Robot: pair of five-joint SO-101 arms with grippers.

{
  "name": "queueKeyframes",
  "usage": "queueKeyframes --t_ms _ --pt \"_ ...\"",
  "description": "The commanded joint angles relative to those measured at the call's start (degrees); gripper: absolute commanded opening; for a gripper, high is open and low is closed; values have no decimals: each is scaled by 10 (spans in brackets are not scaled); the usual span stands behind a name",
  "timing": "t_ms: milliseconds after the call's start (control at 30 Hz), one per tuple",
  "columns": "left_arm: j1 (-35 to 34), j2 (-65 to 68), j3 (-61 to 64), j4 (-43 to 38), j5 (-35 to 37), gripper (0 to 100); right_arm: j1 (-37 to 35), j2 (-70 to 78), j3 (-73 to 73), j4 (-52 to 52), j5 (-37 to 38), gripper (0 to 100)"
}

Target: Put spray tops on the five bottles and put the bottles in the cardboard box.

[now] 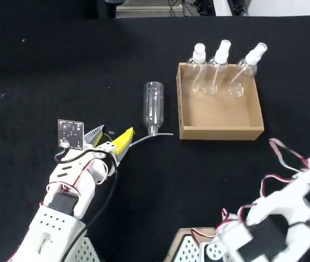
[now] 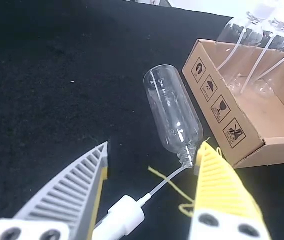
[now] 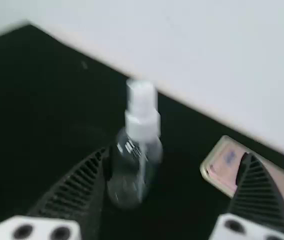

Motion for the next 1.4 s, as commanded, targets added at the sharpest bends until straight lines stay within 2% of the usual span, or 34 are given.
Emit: queueKeyframes --t_ms 0,67,167,267,433,600,833,933,1100,1367 --pt "8 -6 -1 -15 -6 271 18 -63 -34 79 -5 342" --pt "8 -7 -1 -15 -6 271 7 -64 -36 88 23 339" --pt "8 -9 -1 -13 -6 271 -7 -44 -72 156 85 339" --pt "8 -9 -1 -13 -6 271 -10 17 -143 205 88 342" --pt "8 -9 -1 -13 -6 271 -17 165 -237 178 91 343" --pt "8 -9 -1 -13 -6 271 -21 241 -295 172 91 343" --pt "8 -9 -1 -13 -6 271 -62 273 -326 167 88 343" --pt "8 -10 -1 -13 -6 271 -69 274 -317 121 88 343" --pt "8 -10 -1 -12 -7 271 -63 294 -292 46 91 340" --pt "8 -10 -1 -13 -7 271 -31 329 -291 47 91 340"
